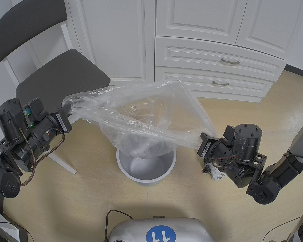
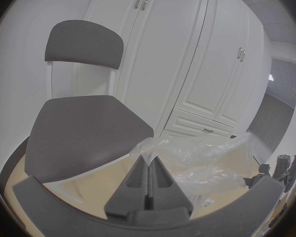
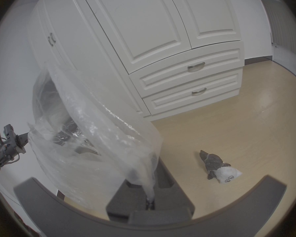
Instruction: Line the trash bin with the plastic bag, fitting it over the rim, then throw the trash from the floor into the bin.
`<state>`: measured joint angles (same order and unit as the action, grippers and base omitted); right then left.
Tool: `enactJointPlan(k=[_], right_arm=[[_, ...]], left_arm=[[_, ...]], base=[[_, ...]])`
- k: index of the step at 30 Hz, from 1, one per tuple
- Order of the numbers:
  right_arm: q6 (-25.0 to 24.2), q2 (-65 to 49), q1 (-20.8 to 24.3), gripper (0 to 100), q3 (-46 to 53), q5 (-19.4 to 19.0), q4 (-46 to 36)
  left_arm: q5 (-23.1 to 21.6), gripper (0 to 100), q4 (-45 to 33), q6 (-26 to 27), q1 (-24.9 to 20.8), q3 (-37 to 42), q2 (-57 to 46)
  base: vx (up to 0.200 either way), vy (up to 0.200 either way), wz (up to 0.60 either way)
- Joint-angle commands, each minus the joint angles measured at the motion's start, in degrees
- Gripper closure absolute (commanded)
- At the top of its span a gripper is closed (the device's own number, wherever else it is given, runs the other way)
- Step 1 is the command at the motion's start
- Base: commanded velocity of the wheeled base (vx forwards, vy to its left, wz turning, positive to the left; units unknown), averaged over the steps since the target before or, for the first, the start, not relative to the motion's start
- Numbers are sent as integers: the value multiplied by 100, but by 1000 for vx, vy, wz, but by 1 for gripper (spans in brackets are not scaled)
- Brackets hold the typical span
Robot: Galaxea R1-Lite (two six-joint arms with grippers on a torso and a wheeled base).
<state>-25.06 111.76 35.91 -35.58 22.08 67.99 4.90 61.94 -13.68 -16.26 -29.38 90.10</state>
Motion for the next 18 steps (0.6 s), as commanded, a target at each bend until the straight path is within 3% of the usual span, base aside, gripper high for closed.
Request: enactJointPlan(k=[1,18], right_arm=[[-7,-49,82,100,-36,7,-31],[19,-366,197,100,131,7,-14]], left_arm=[[2,100,2,-3,-9,38,-72],[2,100,2,-3,-448,108,-63]], base=[[0,0,0],[0,0,0]])
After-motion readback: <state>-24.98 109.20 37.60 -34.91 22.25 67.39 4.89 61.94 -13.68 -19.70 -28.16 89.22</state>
